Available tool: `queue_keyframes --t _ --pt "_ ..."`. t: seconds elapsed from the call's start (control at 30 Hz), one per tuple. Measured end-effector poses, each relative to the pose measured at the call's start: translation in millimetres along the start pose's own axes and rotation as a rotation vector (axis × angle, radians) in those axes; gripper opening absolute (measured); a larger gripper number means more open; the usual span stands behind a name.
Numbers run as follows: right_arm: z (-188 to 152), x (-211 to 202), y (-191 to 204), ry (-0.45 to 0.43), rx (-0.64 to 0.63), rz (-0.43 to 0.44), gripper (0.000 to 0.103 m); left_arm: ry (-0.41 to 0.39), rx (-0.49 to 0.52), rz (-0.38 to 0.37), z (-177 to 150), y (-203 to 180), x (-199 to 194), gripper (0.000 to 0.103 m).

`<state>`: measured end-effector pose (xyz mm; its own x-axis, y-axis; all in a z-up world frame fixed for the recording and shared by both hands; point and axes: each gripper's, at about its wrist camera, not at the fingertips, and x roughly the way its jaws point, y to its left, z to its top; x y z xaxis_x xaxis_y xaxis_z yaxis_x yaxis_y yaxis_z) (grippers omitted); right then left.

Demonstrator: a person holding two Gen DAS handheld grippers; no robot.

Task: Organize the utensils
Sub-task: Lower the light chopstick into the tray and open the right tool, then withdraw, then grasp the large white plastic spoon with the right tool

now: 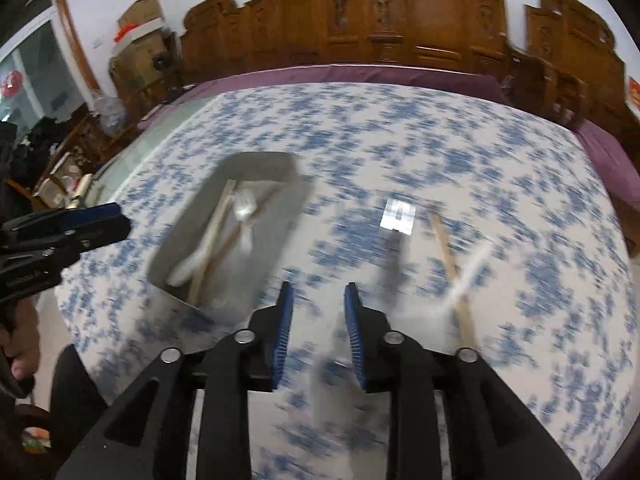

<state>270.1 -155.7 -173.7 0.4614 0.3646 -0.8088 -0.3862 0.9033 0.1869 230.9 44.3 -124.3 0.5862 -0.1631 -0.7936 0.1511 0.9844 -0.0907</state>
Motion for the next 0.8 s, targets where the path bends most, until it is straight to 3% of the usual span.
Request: queue_keyframes --t 0.13,0.2,0.37,0.8 --pt "-15.2 0.9 -33.4 0.025 0.054 -0.047 0.037 0.014 0.034 -0.022 -1.3 -24.0 8.8 0.037" --pt "-22.2 3.2 -44.1 0.036 0.074 -0.058 0.046 0.02 0.046 -0.03 -3.2 -33.4 12.1 0.037" --pt "-36.7 20.1 -61.6 0.079 0.109 -0.078 0.052 0.042 0.074 -0.048 -10.4 -52.7 18.9 0.037" --pt "-32.4 60.3 -86.0 0.118 0.231 -0.079 0.052 0.082 0.092 -0.066 -21.1 -68.6 30.4 0.037"
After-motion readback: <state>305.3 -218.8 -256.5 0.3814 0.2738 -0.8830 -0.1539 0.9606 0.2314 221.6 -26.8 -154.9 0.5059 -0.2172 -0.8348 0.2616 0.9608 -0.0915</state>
